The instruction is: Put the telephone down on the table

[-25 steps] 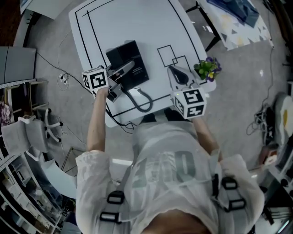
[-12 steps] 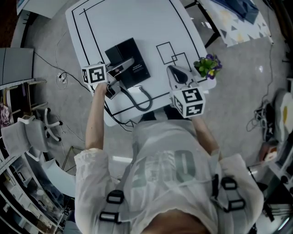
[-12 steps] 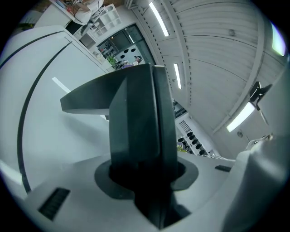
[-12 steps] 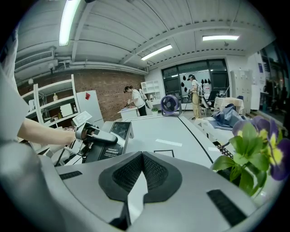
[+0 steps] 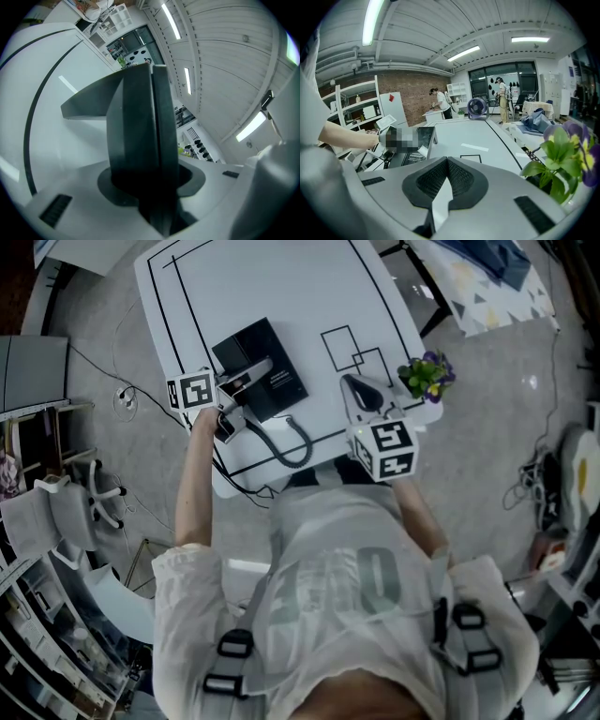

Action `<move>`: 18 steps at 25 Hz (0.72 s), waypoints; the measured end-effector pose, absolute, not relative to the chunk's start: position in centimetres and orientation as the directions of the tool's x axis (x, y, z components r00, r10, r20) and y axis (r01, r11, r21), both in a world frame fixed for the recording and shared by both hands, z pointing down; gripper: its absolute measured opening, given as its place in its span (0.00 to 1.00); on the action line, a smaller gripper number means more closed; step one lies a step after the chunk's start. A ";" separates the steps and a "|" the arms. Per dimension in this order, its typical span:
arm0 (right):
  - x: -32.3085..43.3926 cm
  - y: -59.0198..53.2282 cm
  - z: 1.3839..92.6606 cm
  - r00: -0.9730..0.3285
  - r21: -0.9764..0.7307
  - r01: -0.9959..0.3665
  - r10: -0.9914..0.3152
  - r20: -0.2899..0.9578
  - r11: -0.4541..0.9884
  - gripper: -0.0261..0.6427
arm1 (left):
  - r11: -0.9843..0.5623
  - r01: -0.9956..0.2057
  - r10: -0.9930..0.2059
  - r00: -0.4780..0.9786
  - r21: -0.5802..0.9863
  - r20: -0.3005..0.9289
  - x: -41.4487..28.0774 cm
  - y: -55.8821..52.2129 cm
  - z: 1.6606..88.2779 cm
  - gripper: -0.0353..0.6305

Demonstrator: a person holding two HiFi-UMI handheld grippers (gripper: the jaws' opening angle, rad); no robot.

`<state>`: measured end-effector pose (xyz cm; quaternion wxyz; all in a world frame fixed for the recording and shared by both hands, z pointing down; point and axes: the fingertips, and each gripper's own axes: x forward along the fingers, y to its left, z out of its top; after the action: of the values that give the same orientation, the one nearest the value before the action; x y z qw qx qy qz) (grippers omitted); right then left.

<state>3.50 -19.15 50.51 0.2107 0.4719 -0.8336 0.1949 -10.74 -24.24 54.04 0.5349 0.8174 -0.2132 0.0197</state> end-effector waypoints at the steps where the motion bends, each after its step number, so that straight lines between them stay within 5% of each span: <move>1: 3.5 -19.2 50.6 -0.464 -0.125 -0.869 -0.704 0.537 0.478 0.05 | -0.337 -0.368 -0.327 0.909 0.867 0.259 -10.8 -24.3 54.1 0.29; 18: 2.9 -19.1 50.7 -0.472 -0.109 -0.860 -0.699 0.537 0.498 0.05 | -0.276 -0.408 -0.364 0.882 0.870 0.299 -11.0 -24.4 54.5 0.34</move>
<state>2.90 -19.07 50.67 0.2171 0.4655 -0.8377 0.1858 -11.00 -24.43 54.54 0.5511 0.7984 -0.2419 0.0200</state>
